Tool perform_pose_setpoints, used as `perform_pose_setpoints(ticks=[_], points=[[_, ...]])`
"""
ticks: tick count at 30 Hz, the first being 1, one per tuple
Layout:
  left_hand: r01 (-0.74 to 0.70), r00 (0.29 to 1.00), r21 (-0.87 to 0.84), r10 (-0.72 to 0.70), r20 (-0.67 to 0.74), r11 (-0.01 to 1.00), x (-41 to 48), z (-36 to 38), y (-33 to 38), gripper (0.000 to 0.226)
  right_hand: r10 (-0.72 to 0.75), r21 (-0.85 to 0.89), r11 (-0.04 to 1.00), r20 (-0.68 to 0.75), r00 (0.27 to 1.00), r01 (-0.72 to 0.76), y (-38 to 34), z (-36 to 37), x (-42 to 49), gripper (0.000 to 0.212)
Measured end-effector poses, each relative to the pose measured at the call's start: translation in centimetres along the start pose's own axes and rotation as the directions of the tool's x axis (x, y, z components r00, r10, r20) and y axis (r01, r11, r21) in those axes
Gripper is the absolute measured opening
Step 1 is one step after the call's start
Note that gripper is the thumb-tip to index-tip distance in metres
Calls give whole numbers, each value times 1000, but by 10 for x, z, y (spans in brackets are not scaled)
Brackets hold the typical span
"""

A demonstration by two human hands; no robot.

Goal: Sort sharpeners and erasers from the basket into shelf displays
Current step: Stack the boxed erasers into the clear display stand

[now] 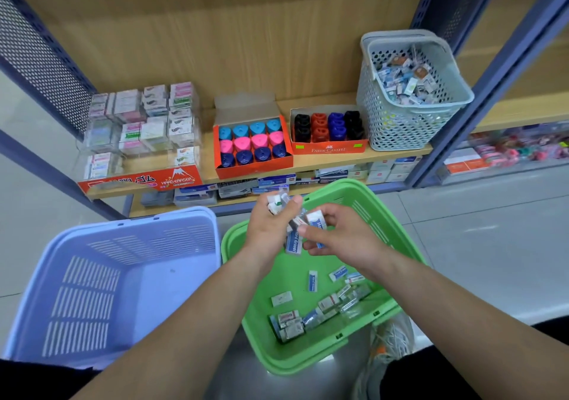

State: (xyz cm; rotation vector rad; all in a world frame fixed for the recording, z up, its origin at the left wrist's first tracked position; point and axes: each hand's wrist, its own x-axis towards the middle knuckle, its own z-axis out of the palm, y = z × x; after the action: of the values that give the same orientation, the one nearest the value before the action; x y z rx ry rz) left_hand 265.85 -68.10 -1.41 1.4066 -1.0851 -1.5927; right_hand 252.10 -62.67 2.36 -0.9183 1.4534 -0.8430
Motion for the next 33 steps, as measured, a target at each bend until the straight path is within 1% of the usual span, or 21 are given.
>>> perform_pose_setpoints(ticks=[4,8,10,14,17,19,22,26,28,31,33], points=[[52,998,-62,-54,-29,997,-2,2,-5,30,54,53,997,44,998,-56,7,-2,1,19],[115,990,-170,-128,-65,979,2,9,-8,21,92,134,987,18,996,-94,16,-4,4,19],[132,988,-203,-146,-58,970,5,13,-9,19,103,193,976,2,995,-102,19,-7,6,17],[143,988,-206,-150,-21,968,11,16,-12,18,131,273,954,-3,991,-125,22,-14,12,22],[147,989,-194,-149,1,970,14,17,-14,19,157,324,935,-3,988,-147,24,-17,16,25],[144,989,-185,-146,1,972,15,16,-14,18,172,328,930,5,985,-164,25,-18,19,27],[127,991,-159,-132,-18,979,19,12,-14,15,184,291,940,-2,983,-176,26,-20,24,28],[109,991,-106,-116,-65,988,26,-1,-13,18,173,243,956,-23,985,-162,28,-23,27,23],[100,992,-85,-106,-62,991,27,-10,-11,17,161,228,962,-30,986,-150,29,-25,29,22],[97,995,-20,-98,-20,995,18,-22,-8,17,154,219,966,-55,987,-139,31,-27,29,21],[131,991,47,-132,37,990,11,-25,-15,21,141,222,968,-93,986,-117,33,-27,30,21]])
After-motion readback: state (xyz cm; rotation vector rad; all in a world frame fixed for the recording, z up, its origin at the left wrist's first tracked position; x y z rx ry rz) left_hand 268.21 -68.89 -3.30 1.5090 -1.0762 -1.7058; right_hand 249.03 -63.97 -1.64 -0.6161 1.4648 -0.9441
